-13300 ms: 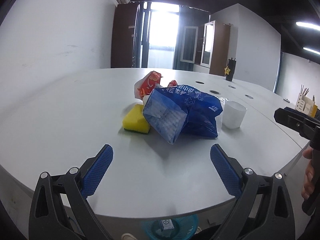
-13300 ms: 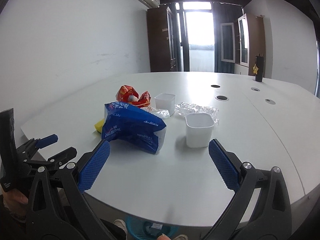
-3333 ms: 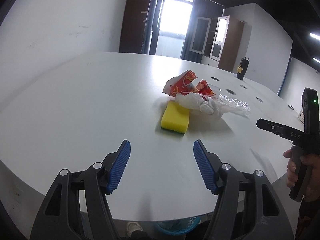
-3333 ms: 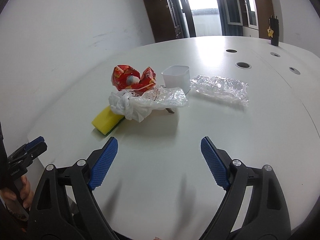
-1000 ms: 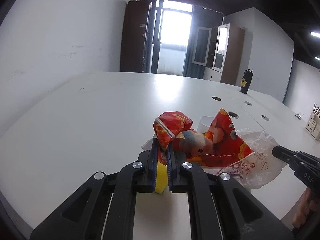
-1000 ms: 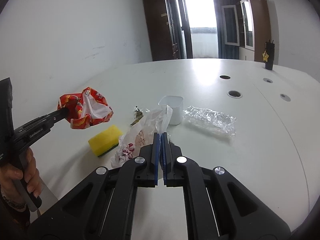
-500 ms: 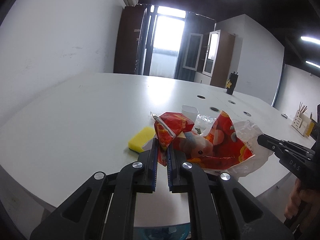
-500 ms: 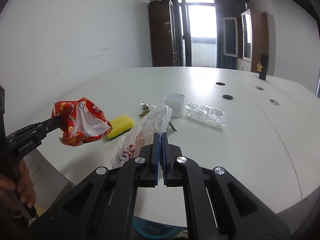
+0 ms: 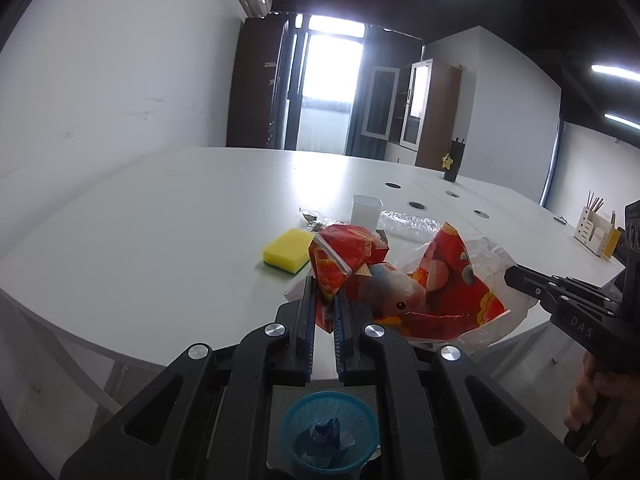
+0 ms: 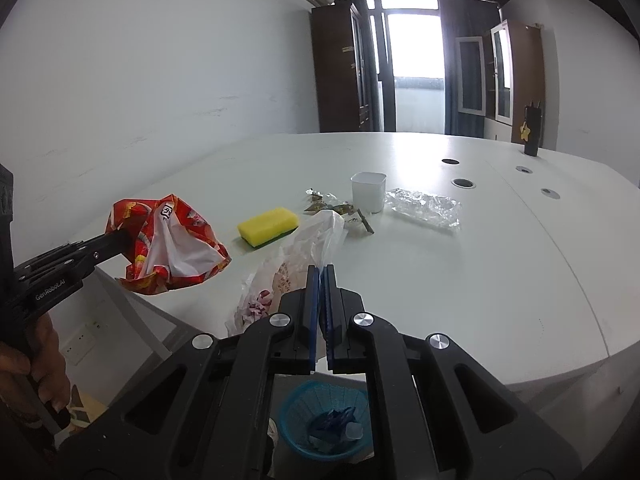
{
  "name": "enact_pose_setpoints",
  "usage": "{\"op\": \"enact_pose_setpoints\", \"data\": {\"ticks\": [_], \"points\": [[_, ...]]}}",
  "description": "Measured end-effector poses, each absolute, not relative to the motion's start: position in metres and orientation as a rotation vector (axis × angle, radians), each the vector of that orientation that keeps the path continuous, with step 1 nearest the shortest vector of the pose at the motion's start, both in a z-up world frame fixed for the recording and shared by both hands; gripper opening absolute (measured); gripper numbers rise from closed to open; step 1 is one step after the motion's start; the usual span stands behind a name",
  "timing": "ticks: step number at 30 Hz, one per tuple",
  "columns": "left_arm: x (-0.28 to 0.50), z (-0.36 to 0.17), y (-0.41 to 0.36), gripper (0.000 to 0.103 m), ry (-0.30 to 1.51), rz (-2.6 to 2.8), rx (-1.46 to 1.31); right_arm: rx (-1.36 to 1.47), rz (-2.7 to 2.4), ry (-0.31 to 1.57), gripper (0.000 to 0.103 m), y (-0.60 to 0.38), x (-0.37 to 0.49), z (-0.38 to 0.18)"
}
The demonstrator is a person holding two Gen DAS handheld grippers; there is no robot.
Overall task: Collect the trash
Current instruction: 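Carry the red wrapper and white bag down over the blue wastebasket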
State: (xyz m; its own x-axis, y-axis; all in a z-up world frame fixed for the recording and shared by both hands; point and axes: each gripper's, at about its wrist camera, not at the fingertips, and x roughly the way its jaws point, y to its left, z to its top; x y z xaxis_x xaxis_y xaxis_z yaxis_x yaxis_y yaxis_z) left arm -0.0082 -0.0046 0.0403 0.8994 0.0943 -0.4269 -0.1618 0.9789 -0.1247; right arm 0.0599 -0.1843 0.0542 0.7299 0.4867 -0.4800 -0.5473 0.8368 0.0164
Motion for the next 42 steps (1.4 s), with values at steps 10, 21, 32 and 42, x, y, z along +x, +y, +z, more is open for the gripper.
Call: {"op": "enact_pose_setpoints", "data": {"ticks": [10, 21, 32, 42], "points": [[-0.046, 0.027, -0.012, 0.007, 0.472, 0.100, -0.150, -0.089, 0.660, 0.544, 0.003, -0.197, 0.021, 0.028], [-0.080, -0.016, 0.002, 0.007, 0.555, 0.080, -0.135, -0.183, 0.653, 0.624, 0.003, -0.189, -0.005, -0.011], [-0.071, -0.086, -0.009, 0.007, 0.685, 0.060, -0.175, -0.191, 0.620, 0.723, 0.003, -0.191, 0.000, -0.065], [-0.026, -0.149, -0.004, 0.007, 0.823, 0.070, -0.230, -0.183, 0.573, 0.845, 0.003, -0.187, 0.028, -0.128]]}}
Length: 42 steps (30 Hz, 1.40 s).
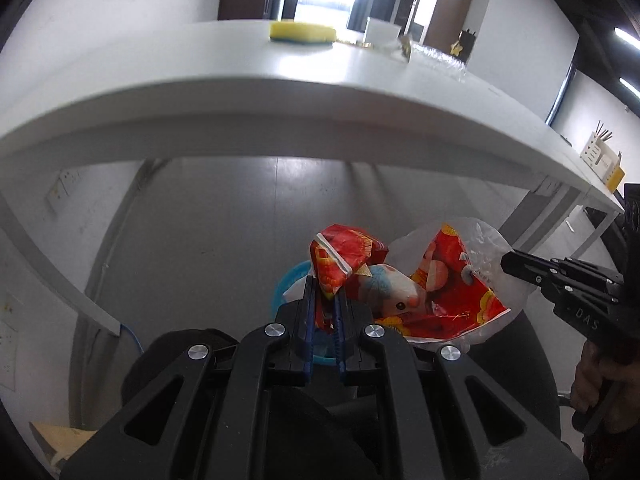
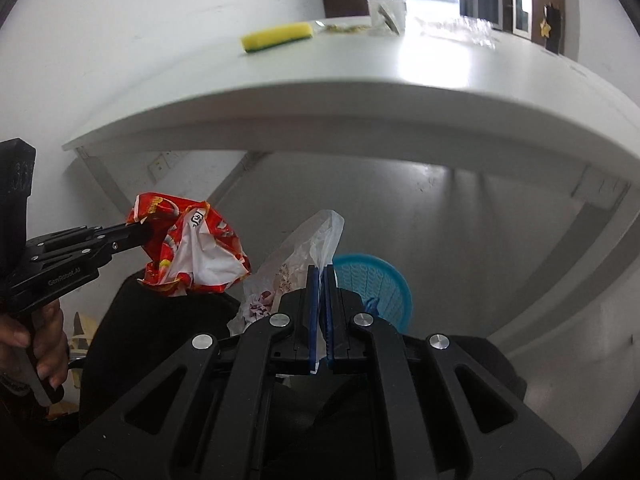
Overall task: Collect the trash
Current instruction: 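Carry the red wrapper and white bag down over the blue wastebasket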
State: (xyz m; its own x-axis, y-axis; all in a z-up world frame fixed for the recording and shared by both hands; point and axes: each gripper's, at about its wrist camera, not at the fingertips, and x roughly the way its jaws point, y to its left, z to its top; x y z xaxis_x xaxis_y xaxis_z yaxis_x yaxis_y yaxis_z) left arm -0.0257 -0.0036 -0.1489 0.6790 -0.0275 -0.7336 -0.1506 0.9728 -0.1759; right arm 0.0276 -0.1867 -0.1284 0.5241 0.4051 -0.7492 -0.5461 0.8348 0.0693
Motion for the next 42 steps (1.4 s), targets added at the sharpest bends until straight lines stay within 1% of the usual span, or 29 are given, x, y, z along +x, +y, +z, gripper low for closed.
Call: {"op": "enact_pose_setpoints", "data": {"ticks": [9, 14, 16, 19, 25, 31, 35, 42], "points": [[0.008, -0.205, -0.012, 0.007, 0.920, 0.079, -0.226, -0.166, 0.508, 0.912, 0.003, -0.193, 0.044, -0.173], [0.017, -0.222, -0.014, 0.007, 0.925, 0.127, -0.167, -0.134, 0.494, 0.952, 0.003, -0.188, 0.051, -0.192], [0.022, -0.230, -0.009, 0.007, 0.958, 0.129, -0.218, -0.151, 0.486, 0.960, 0.003, -0.183, 0.054, -0.200], [0.032, -0.237, -0.005, 0.007, 0.988, 0.127, -0.266, -0.179, 0.479, 0.967, 0.003, -0.177, 0.060, -0.208], [0.047, -0.242, -0.008, 0.007, 0.981, 0.175, -0.173, -0.242, 0.466, 1.001, 0.003, -0.162, 0.080, -0.223], [0.064, -0.258, 0.011, 0.007, 1.059, 0.178, -0.265, -0.282, 0.469, 1.032, 0.003, -0.146, 0.101, -0.240], [0.081, -0.269, 0.015, 0.007, 1.082, 0.174, -0.253, -0.298, 0.465, 1.067, 0.003, -0.138, 0.122, -0.253], [0.111, -0.293, 0.026, 0.007, 1.145, 0.155, -0.290, -0.235, 0.462, 1.200, 0.003, -0.138, 0.153, -0.284]]}}
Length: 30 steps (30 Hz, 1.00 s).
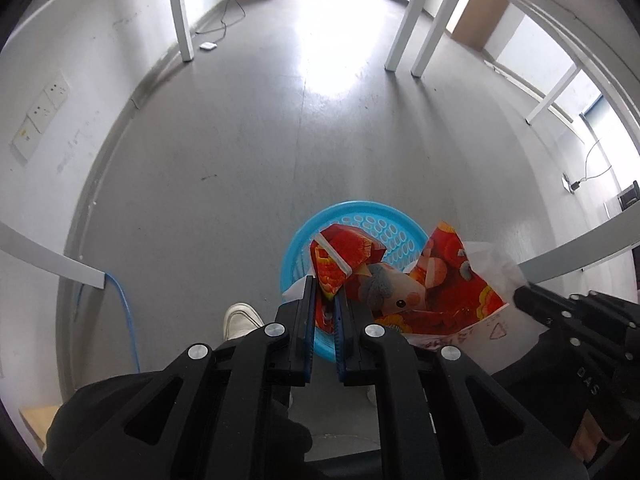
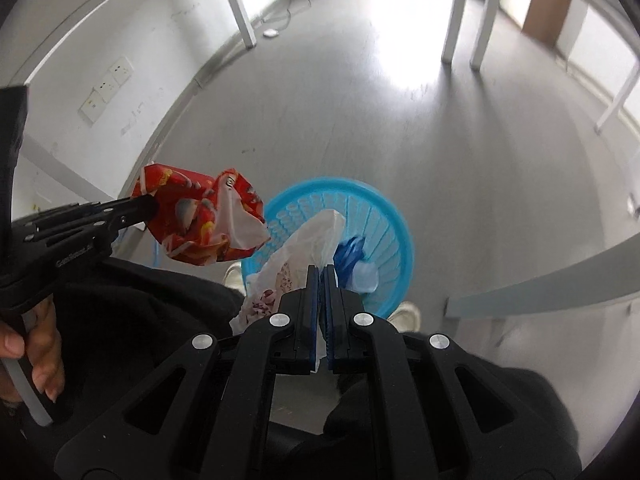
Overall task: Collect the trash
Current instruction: 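Carry the red wrapper and white bag down over the blue wastebasket, then open the left gripper over the basket while the right gripper releases the white bag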
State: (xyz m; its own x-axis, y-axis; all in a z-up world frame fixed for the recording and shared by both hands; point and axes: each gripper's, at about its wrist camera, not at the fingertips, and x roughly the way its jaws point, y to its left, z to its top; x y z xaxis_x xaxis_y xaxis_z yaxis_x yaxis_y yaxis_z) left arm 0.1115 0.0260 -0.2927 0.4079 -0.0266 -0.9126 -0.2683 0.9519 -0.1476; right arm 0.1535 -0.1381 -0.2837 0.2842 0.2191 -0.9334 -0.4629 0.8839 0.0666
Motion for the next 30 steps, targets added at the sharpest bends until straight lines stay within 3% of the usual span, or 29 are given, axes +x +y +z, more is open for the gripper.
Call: {"op": "enact_pose_setpoints", "data": {"ticks": [27, 29, 30], "points": [[0.158, -0.340, 0.036, 0.007, 1.255, 0.134, -0.349, -0.168, 0.361, 1.281, 0.003, -0.131, 0.208, -0.346], [0.158, -0.342, 0.037, 0.014, 1.260, 0.106, -0.381, -0.172, 0.355, 1.288, 0.007, -0.129, 0.209, -0.348], [0.158, -0.342, 0.038, 0.024, 1.258, 0.090, -0.404, -0.170, 0.354, 1.293, 0.010, -0.129, 0.209, -0.349]]}}
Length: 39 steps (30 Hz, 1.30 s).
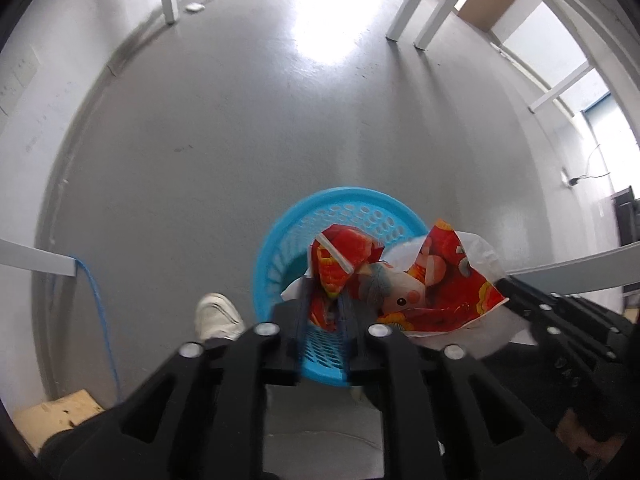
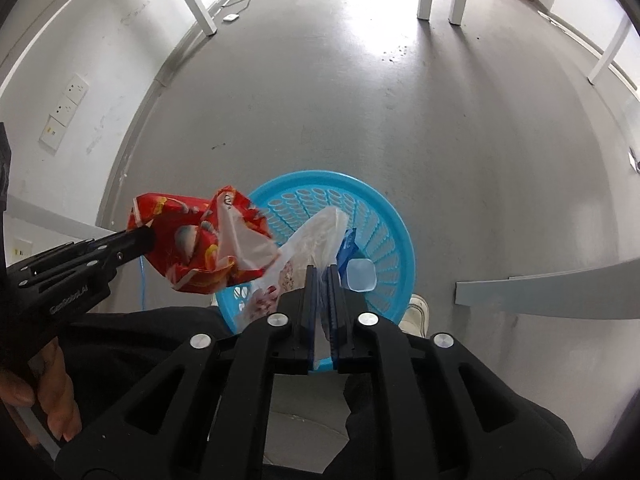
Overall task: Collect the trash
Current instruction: 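Open the left gripper over the basket while the right gripper releases the white bag, then raise both tools back toward the yellow sponge and gold foil wrapper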
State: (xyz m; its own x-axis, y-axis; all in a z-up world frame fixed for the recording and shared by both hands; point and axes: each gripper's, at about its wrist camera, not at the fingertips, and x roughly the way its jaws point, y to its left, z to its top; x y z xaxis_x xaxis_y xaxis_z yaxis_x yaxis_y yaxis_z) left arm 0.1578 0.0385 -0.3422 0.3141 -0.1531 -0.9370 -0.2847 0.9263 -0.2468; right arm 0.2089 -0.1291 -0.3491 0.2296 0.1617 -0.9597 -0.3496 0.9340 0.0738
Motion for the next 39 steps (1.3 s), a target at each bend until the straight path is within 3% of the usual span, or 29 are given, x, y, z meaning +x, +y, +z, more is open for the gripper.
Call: {"op": "enact_pose_setpoints", "data": {"ticks": [2, 5, 18, 28, 37, 39], "points": [[0.157, -0.341, 0.041, 0.037, 1.243, 0.082, -0.421, -0.158, 0.364, 1.298, 0.020, -0.129, 0.210, -0.348], [0.155, -0.338, 0.043, 0.038, 1.223, 0.084, -0.423, -0.163, 0.369, 1.299, 0.028, -0.129, 0.209, -0.349], [0.138, -0.334, 0.046, 0.036, 1.260, 0.173, -0.423, -0.207, 0.481, 1.285, 0.034, -0.115, 0.176, -0.334], [0.105, -0.288, 0.035, 0.036, 1.204, 0.196, -0.299, -0.201, 0.494, 1.207, 0.045, -0.133, 0.130, -0.291], [0.060, -0.231, 0.026, 0.055, 1.096, 0.155, -0.278, -0.238, 0.512, 1.079, 0.048, -0.155, 0.086, -0.232], [0.047, -0.222, 0.017, 0.056, 1.088, 0.125, -0.257, -0.218, 0.536, 1.057, 0.056, -0.160, 0.078, -0.221]]}}
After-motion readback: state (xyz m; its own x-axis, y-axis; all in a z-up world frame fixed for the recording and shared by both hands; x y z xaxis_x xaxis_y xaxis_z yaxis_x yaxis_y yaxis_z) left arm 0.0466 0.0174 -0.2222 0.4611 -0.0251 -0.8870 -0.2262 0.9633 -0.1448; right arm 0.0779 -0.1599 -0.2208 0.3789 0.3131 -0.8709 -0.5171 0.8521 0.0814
